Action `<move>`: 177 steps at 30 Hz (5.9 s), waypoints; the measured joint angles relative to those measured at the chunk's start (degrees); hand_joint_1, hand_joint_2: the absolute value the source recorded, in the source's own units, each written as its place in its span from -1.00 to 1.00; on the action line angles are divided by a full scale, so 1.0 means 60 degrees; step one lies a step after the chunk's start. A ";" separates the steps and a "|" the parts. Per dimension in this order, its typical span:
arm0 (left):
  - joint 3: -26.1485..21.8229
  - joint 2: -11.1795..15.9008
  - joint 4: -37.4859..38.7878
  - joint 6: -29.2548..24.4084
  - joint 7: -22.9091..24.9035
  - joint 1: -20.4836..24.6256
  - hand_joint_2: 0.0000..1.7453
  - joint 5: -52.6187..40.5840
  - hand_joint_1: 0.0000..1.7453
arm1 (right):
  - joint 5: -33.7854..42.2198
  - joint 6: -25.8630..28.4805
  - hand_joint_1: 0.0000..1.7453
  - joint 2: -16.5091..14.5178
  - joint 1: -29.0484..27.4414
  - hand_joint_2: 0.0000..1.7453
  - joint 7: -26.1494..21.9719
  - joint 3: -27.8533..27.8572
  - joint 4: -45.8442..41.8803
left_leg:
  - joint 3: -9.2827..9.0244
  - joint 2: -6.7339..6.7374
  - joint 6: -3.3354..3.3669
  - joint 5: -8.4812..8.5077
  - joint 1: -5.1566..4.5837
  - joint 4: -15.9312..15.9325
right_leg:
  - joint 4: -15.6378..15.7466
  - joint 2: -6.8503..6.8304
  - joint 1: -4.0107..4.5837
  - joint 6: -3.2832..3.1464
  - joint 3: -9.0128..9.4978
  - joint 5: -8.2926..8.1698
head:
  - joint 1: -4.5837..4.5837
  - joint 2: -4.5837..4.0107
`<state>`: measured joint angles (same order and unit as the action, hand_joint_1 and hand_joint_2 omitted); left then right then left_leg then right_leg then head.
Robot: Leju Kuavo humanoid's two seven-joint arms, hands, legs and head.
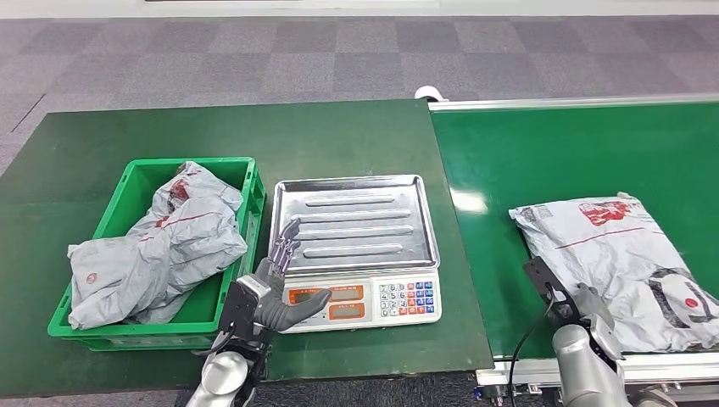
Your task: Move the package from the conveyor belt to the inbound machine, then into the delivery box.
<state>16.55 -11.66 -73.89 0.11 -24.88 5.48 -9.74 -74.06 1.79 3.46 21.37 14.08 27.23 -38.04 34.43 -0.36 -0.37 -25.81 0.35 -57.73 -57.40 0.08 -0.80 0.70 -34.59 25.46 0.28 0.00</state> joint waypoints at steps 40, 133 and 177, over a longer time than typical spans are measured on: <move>-0.0290 -0.0185 -0.0462 0.0022 -0.0191 -0.0403 1.00 -0.0287 -1.00 | 0.5905 0.1825 1.00 -0.0978 -0.0501 1.00 -0.6712 -0.0261 -0.3010 | -0.0020 -0.0004 -0.0010 -0.0009 0.0009 0.0001 | -0.0003 -0.0004 0.0013 -0.0009 0.0026 0.0008 | -0.0002 0.0000; -0.0239 0.0049 -0.3167 -0.6553 -0.2552 -0.0220 1.00 0.1364 -1.00 | 0.9755 0.1619 -1.00 -0.0522 -0.1854 1.00 -0.9020 -0.6172 -0.5869 | -0.0021 0.0001 -0.0034 -0.0008 0.0020 0.0002 | -0.0021 0.0006 0.0022 -0.0020 0.0007 0.0022 | 0.0000 0.0000; 0.0149 -0.0136 0.0392 -0.5864 -0.2545 0.1276 1.00 0.0520 -1.00 | 0.6243 -0.4418 -1.00 -0.0334 0.1225 1.00 -0.6125 -0.7905 0.0031 | -0.0507 0.0190 -0.0055 -0.0191 0.0043 0.0007 | 0.0010 0.0179 0.0052 -0.0037 0.0391 0.0138 | -0.0003 0.0000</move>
<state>17.44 -12.47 -71.54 -35.07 -40.15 13.13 -6.62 -36.60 -24.72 1.46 28.72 -22.67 -20.20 -37.86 31.39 0.78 -0.71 -26.95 0.61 -57.69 -57.34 1.15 -0.49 0.48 -32.24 26.29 0.27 0.00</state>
